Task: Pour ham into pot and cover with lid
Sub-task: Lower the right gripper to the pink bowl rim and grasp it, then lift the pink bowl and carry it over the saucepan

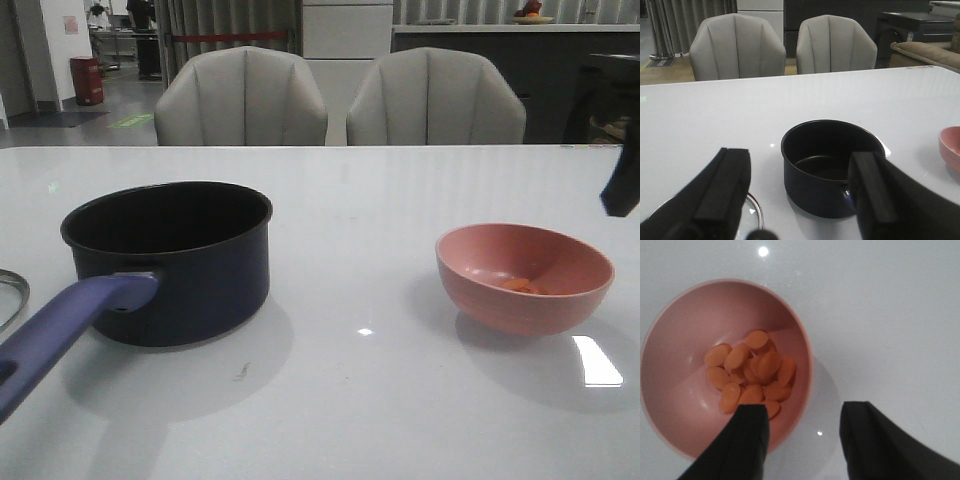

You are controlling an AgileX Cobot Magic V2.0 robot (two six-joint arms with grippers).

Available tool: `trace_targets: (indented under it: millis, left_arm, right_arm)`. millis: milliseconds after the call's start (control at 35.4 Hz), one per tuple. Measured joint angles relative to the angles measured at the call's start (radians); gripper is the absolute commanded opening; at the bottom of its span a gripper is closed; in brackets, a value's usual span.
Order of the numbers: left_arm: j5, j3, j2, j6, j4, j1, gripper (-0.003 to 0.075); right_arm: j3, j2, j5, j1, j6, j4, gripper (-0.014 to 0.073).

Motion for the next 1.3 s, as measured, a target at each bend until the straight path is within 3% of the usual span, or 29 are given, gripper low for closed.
trace_targets:
  millis: [254, 536, 846, 1044, 1298]
  left_arm:
    - [0.000, 0.000, 0.000, 0.000, 0.000, 0.000, 0.0456]
    - [0.000, 0.000, 0.000, 0.000, 0.000, 0.000, 0.0456]
    - [0.000, 0.000, 0.000, 0.000, -0.002, 0.000, 0.0456]
    - [0.000, 0.000, 0.000, 0.000, -0.002, 0.000, 0.0456]
    - [0.000, 0.000, 0.000, 0.000, -0.002, 0.000, 0.0456]
  right_arm:
    - [-0.160, 0.249, 0.035, 0.000, -0.061, 0.053, 0.0427]
    - [-0.230, 0.362, 0.053, 0.000, -0.067, 0.054, 0.0123]
    - [-0.238, 0.364, -0.027, 0.000, -0.071, 0.073, 0.0136]
    - [-0.313, 0.336, 0.000, 0.015, -0.105, 0.127, 0.0136]
    - [-0.440, 0.257, -0.006, 0.168, -0.243, 0.133, 0.0136]
